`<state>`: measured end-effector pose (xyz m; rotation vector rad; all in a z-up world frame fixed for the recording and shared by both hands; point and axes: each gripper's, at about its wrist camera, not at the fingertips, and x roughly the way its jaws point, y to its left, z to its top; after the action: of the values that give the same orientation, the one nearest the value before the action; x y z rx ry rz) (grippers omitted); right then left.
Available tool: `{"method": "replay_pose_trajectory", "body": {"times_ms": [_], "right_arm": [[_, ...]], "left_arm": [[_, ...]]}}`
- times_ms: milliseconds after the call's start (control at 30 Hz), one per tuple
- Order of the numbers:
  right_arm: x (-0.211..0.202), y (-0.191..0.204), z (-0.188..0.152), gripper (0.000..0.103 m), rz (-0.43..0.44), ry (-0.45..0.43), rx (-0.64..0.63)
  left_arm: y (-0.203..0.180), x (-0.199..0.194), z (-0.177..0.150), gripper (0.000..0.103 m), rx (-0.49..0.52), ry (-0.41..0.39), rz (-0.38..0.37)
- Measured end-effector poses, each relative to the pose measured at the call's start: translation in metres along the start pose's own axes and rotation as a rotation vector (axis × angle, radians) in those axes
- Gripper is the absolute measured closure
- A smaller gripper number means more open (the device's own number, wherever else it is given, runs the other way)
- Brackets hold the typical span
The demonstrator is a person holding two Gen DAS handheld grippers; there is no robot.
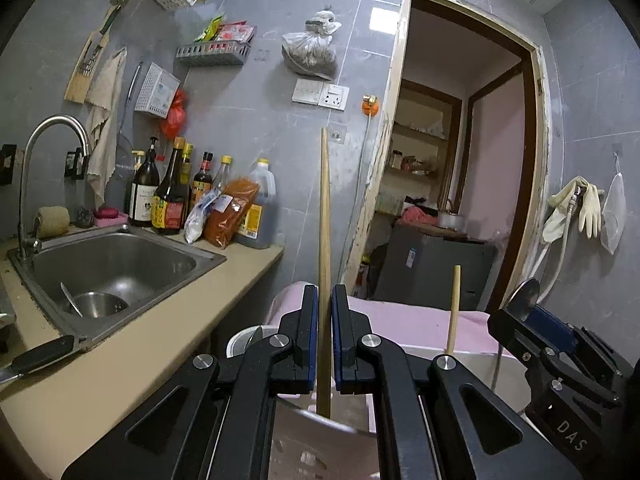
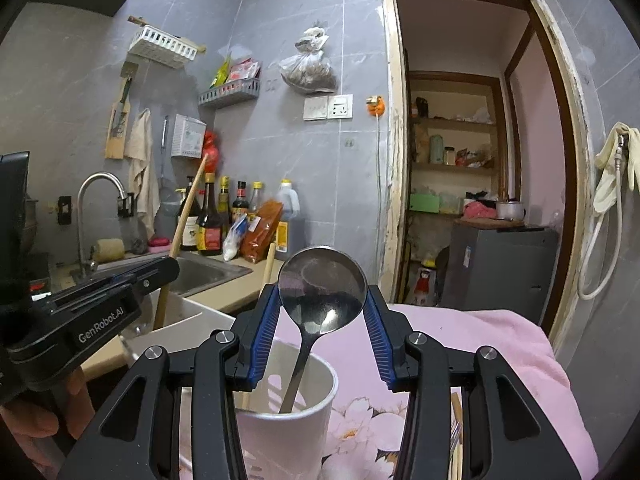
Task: Organize utensils
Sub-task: 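Carry the chopstick and spoon up and lower them into the white basket, then open both grippers to release the chopstick and spoon in the basket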
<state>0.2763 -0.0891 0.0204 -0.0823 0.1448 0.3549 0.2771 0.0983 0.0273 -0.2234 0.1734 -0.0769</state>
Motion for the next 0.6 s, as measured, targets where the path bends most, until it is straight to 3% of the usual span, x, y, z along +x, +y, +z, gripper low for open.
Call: {"method": "replay_pose_trajectory", "body": {"times_ms": [267,600], "right_arm": [[-0.003,-0.002,0.000,0.056,0.044,0.020,0.028],[-0.019,-0.014,0.011,0.048,0.057,-0.047,0.095]], "left_arm": [[0.006,-0.005,0.004,0.096,-0.041,0.057,-0.030],[0.003,-0.021,0.016,0.073,-0.058,0.030,-0.062]]}}
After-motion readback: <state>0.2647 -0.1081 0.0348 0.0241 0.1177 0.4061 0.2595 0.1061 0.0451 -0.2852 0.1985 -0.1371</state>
